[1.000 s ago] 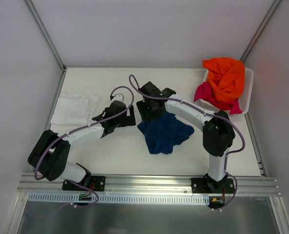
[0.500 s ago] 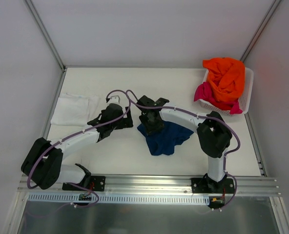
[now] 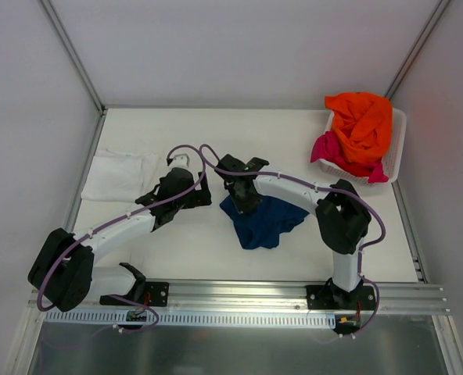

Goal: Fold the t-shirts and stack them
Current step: Flatten out the tshirt

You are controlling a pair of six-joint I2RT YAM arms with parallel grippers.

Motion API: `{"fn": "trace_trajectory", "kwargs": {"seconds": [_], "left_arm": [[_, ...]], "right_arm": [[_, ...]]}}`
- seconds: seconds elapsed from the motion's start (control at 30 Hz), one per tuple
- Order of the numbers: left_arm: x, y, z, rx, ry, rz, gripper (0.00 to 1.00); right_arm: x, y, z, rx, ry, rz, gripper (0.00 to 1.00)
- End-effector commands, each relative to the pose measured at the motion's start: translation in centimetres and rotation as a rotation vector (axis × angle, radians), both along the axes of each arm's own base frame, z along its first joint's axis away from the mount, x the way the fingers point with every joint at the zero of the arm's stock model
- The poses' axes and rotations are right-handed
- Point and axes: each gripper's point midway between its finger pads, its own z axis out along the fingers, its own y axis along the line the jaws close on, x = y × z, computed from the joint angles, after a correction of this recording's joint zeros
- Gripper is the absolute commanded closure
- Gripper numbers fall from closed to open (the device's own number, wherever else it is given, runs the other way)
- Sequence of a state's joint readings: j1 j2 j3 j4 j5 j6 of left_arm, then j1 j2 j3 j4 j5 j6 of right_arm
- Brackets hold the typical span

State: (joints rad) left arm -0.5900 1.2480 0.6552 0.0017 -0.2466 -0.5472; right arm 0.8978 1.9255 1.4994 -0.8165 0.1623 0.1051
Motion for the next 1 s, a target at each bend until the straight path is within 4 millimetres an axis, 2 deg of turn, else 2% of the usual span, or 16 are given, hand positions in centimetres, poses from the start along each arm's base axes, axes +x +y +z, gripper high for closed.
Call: {"fn": "trace_trajectory", "kwargs": {"seconds": [0.0, 0.1, 0.13, 0.17, 0.2, 0.23, 0.33, 0.67, 0.8, 0.87, 0.9, 0.97], "left_arm": [[0.0, 0.2, 0.8, -0.018, -0.031, 0.024, 0.01], [0.0, 0.2, 0.8, -0.022, -0.030, 0.027, 0.01], [-0.1, 0.1, 0.7, -0.021, -0.027, 0.026, 0.01], [0.0, 0.1, 0.7, -0.023, -0.026, 0.028, 0.01], [0.0, 0.1, 0.5, -0.022, -0.021, 0.025, 0.01], [0.0, 0.0, 0.5, -0.025, -0.020, 0.024, 0.01], [-0.1, 0.1, 0.3, -0.019, -0.016, 0.025, 0.01], [-0.3, 0.5, 0.5, -0.013, -0.027, 0.026, 0.01], [-0.4, 0.6, 0.4, -0.010, -0.027, 0.028, 0.01], [-0.4, 0.6, 0.4, -0.007, -0.030, 0.029, 0.01], [-0.4, 0.7, 0.4, -0.004, -0.030, 0.033, 0.01], [-0.4, 0.7, 0.3, -0.005, -0.029, 0.034, 0.01]], "right_arm": [[0.4, 0.3, 4.0, 0.039, -0.069, 0.003, 1.00], [0.0, 0.9, 5.1, 0.079, -0.066, 0.024, 0.99], [-0.2, 0.9, 5.1, 0.078, -0.055, 0.028, 0.96], [-0.2, 1.0, 5.1, 0.077, -0.054, 0.029, 0.75], [-0.3, 1.1, 4.6, 0.068, -0.045, 0.033, 0.66], [-0.4, 1.2, 4.3, 0.063, -0.039, 0.039, 0.59], [-0.8, 1.8, 3.1, 0.053, -0.015, 0.050, 0.52], [-1.4, 3.4, -0.4, 0.049, 0.056, 0.058, 0.49], [-1.4, 3.2, -1.4, 0.026, 0.068, 0.056, 0.49], [-1.4, 3.1, -1.5, 0.017, 0.062, 0.055, 0.52], [-1.3, 2.9, -1.4, 0.013, 0.059, 0.053, 0.60], [-1.3, 2.7, -1.5, 0.007, 0.059, 0.052, 0.67]]}}
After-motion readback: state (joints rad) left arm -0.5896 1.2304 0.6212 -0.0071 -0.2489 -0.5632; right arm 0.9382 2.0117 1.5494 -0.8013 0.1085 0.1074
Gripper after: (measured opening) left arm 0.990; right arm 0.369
